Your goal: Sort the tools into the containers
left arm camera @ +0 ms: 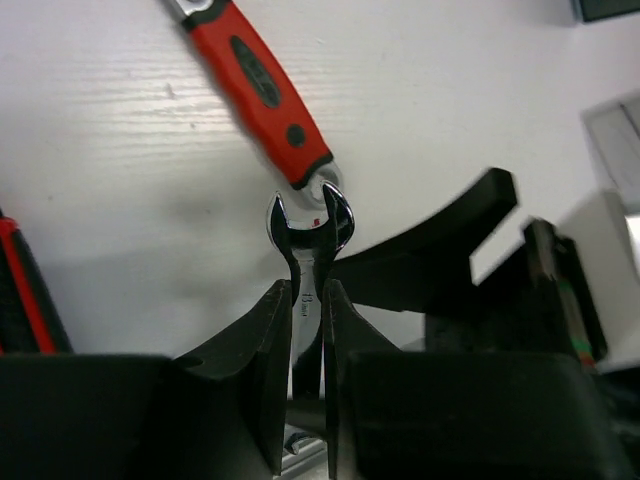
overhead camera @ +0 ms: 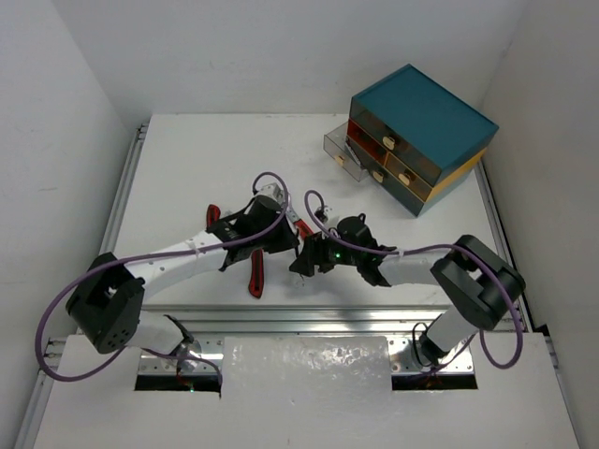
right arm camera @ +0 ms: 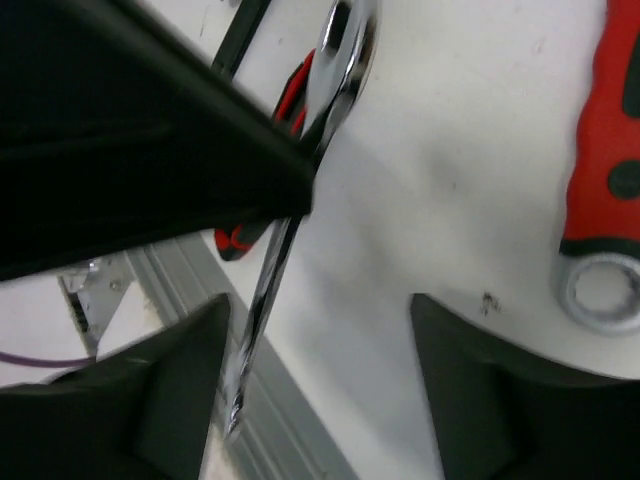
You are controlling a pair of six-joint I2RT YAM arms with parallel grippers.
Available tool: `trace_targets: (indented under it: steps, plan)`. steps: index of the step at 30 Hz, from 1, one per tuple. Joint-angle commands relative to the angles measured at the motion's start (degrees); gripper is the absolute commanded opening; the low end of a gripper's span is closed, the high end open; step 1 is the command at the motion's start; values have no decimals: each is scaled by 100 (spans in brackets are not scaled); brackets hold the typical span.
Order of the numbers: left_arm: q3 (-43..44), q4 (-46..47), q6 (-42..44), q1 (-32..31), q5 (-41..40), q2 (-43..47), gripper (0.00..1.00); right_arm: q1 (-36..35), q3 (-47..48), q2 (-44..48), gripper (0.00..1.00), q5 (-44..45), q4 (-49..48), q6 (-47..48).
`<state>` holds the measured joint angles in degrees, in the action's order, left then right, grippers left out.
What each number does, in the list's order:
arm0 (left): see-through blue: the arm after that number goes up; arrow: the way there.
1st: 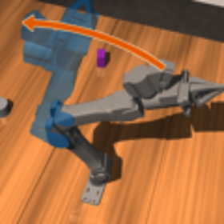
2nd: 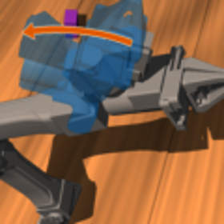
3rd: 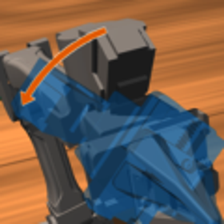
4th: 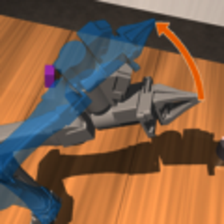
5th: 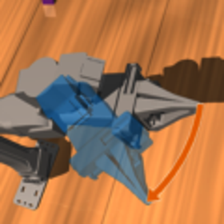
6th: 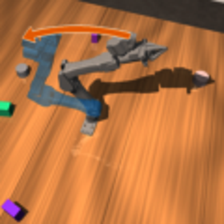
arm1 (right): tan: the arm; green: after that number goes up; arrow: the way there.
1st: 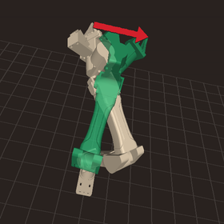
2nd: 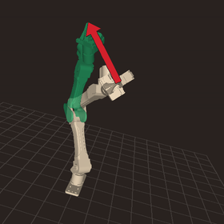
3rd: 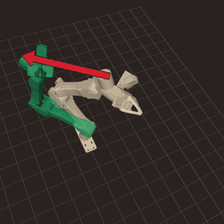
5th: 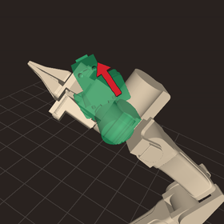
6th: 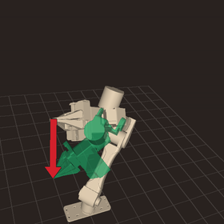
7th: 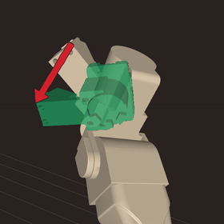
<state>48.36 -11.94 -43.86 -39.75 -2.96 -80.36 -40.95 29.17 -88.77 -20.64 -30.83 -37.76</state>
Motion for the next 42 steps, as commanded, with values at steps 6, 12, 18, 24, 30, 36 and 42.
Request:
trace_targets:
  steps: [6, 12, 18, 24, 30, 36, 42]
  plan:
    - [-196, 791, -299, -147, 420, 644, 15, -150, 424, -326, 0, -344, -1373, -390]
    - [576, -957, -150, -139, -1178, 1309, 100, -11, 1151, 676, 0, 988, 1093, 725]
    - [1008, -2285, 489, -139, -2323, 2803, 100, 912, 3224, 441, 0, 1589, 3784, 1902]
    - [1036, -3252, 1413, -147, -2911, 3437, 100, 1773, 5404, -816, 0, 2302, 4788, 3256]
    - [386, -2911, 1941, -139, -3298, 4290, 100, 2231, 7276, -2081, 0, 2336, 5165, 3915]
    - [174, -2620, 2021, -130, -3053, 4564, 100, 2442, 8921, -3418, 0, 2231, 5763, 4180]
    - [148, -2594, 2048, -139, -2973, 4467, 100, 2460, 8870, -3403, 40, 2267, 5738, 4022]
